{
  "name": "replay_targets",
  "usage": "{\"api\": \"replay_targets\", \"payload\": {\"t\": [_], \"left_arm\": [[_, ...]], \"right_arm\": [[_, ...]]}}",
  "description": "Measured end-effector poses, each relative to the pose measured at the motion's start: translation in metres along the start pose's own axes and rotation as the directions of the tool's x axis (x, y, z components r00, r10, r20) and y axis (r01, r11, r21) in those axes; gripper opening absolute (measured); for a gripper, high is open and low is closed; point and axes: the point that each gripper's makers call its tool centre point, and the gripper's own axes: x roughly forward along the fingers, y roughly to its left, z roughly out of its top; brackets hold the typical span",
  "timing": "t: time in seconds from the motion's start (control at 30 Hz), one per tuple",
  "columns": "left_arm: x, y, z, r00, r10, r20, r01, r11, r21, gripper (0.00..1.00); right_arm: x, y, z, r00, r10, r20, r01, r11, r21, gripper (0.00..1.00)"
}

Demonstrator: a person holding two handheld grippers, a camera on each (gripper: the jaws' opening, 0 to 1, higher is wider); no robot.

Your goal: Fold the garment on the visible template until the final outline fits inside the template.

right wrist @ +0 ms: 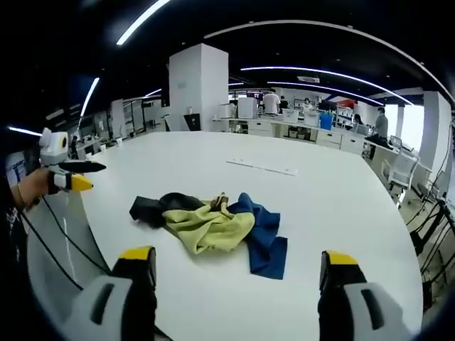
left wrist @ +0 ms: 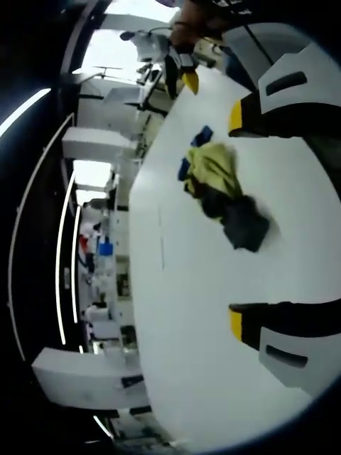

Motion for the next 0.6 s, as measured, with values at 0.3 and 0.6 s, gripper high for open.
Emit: {"api": "replay_targets", "payload": {"t": [0.3, 0.6], "left_arm": [[0.0019, 0.0004, 0.0005, 1.000, -0.001, 0.002, 0.001, 1.000, -0.002, 0.93], [0.0024, -0.0033, -0.0020, 1.000, -0.014, -0.009, 0.014, 1.000, 0.006, 0.94]], "right_arm": [[0.0005, -0.0007, 0.0019, 1.000, 0.003, 0.002, -0.003, 1.000, -0.001, 0.96], [0.0020, 0.0000, 0.0027, 1.000, 0.008, 0.002, -0.008, 1.000, -0.003, 0.96]]}}
